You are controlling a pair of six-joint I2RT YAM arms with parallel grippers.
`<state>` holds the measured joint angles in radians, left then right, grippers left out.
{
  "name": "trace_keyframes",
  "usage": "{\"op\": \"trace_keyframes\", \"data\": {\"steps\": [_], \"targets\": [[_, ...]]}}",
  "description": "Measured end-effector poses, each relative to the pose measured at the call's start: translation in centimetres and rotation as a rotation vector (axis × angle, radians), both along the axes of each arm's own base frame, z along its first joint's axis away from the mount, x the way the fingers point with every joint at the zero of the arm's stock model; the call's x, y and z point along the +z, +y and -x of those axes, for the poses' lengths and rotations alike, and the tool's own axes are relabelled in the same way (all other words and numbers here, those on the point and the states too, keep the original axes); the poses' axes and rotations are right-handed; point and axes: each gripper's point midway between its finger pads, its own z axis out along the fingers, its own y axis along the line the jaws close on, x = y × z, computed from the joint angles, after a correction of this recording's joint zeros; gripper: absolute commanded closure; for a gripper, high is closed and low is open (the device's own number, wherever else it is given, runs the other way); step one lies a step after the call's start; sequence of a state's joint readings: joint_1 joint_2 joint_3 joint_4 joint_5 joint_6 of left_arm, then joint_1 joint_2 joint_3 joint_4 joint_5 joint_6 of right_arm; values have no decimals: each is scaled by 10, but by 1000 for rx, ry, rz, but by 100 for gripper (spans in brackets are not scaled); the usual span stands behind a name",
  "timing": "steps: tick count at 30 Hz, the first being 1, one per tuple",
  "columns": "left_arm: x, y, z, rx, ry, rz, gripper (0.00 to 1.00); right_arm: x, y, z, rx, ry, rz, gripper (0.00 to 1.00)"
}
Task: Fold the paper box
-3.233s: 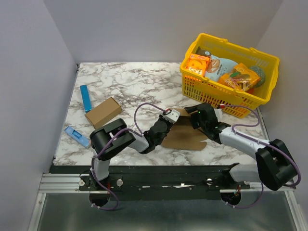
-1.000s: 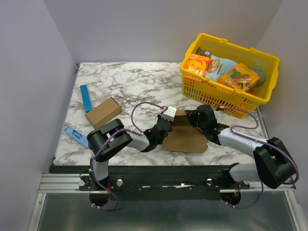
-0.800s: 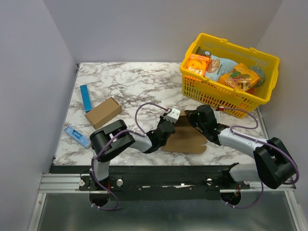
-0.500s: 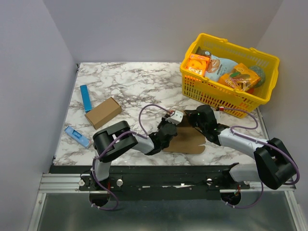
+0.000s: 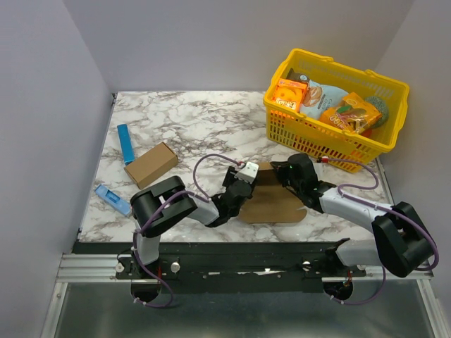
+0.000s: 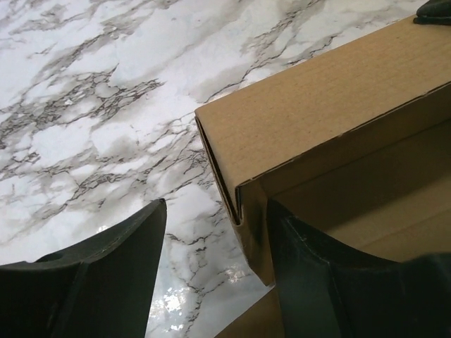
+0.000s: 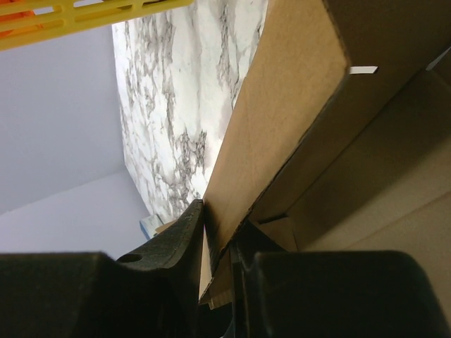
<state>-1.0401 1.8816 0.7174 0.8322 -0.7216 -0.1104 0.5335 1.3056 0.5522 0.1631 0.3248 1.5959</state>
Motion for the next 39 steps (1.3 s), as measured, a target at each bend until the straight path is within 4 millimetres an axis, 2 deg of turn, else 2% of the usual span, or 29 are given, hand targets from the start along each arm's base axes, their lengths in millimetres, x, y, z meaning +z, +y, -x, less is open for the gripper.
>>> {"op": "trace_keyframes", "data": {"steps": [7,10,16,20,23,28,33,35,39], "targets": [[-8,5,-3,9,60,125,35,0,-1,1,0,-1,-1,73],[-8,5,-6,15,77,173,40,0,-1,1,0,-1,-1,73],[-9,1,-6,16,88,217,61,1,0,1,1,-2,-2,73],[-8,0,-10,34,87,218,72,2,-1,1,0,-6,-4,73],[-8,6,-14,77,80,194,77,4,-1,1,0,-11,-6,73],[-10,19,-16,140,68,160,80,3,-1,2,0,-7,-4,73],[-9,23,-17,157,52,141,85,3,-1,2,0,-7,-4,74],[-9,23,-16,157,47,133,87,2,-1,2,0,-5,-4,76],[-11,24,-16,162,44,128,91,1,0,1,-7,-5,-14,90]]}}
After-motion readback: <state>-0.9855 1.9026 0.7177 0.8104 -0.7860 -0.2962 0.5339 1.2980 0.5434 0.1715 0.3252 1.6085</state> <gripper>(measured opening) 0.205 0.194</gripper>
